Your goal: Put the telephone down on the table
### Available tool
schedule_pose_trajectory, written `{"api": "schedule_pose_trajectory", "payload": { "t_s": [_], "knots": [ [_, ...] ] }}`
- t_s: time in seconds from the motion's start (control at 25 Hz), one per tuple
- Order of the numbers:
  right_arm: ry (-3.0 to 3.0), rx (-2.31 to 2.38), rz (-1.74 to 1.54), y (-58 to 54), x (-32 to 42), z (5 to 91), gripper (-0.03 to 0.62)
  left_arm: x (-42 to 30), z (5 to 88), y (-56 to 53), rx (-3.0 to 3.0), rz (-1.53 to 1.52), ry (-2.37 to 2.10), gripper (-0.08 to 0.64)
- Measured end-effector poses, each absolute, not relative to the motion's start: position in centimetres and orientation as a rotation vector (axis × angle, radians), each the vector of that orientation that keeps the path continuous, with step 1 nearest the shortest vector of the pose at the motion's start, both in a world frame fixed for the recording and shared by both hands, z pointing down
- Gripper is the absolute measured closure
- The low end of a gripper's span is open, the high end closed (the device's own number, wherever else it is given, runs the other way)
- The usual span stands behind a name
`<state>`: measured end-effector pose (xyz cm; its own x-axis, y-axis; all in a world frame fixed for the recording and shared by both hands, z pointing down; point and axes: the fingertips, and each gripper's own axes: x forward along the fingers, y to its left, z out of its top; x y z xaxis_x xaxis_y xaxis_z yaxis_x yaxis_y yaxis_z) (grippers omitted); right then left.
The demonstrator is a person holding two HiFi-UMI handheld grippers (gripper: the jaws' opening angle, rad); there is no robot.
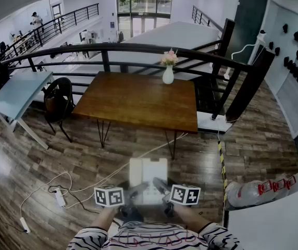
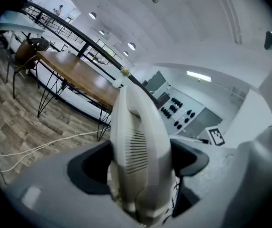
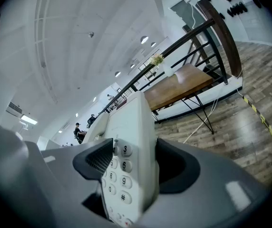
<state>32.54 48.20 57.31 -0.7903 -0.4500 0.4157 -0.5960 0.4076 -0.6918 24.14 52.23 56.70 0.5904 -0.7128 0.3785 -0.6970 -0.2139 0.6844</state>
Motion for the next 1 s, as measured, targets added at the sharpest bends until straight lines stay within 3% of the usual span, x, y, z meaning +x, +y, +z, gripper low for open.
{"api": "schedule_pose_trajectory", "payload": {
  "t_s": [0.48, 1.0],
  "knots": [
    [-2.507, 1.007, 1.354, 41.6, 28.4, 56.5, 0.305, 19.9, 56.4, 45.8, 1.948, -0.033, -1.089, 0.172],
    [-2.524, 1.02, 1.337, 34.4, 17.0, 55.2, 0.307, 8.7, 54.7, 38.4, 1.968, -0.037, -1.097, 0.173]
  ]
}}
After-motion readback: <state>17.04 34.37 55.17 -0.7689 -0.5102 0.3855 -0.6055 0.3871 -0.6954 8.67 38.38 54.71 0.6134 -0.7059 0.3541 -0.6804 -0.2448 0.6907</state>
